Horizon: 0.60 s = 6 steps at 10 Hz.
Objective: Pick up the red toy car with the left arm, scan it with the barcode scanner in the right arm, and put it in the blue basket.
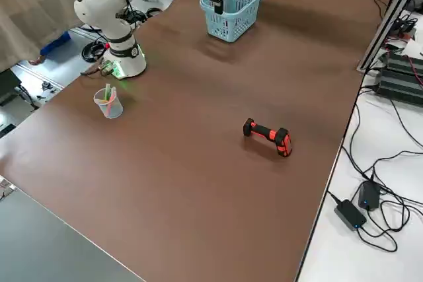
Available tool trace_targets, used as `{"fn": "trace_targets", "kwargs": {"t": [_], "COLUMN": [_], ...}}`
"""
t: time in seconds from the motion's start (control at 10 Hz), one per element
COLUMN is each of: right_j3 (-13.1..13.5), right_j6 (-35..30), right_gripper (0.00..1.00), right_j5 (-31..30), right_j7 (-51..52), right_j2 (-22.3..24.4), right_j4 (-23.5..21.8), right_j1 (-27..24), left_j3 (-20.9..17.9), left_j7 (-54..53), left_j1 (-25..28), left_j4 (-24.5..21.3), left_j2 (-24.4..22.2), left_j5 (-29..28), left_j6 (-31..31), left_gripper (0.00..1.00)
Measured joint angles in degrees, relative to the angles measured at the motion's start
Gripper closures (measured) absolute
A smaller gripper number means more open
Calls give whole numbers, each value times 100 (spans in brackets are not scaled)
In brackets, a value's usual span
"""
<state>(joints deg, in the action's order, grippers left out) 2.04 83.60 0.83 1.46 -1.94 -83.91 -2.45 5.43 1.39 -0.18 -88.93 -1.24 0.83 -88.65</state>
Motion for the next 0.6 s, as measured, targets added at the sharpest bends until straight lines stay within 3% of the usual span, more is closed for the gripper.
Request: {"fn": "trace_targets", "kwargs": {"t": [0.6], "right_j3": [0], "right_j6": [51], "right_gripper": [0], "right_j5": [0], "right_j7": [0], "right_j2": [-4], "right_j4": [-32], "right_j1": [72], "left_j3": [-1], "left_j7": [69], "left_j1": [1], "left_j4": [0], "left_j2": [0], "left_j5": [10], "left_j6": [-5], "left_gripper": [2]}}
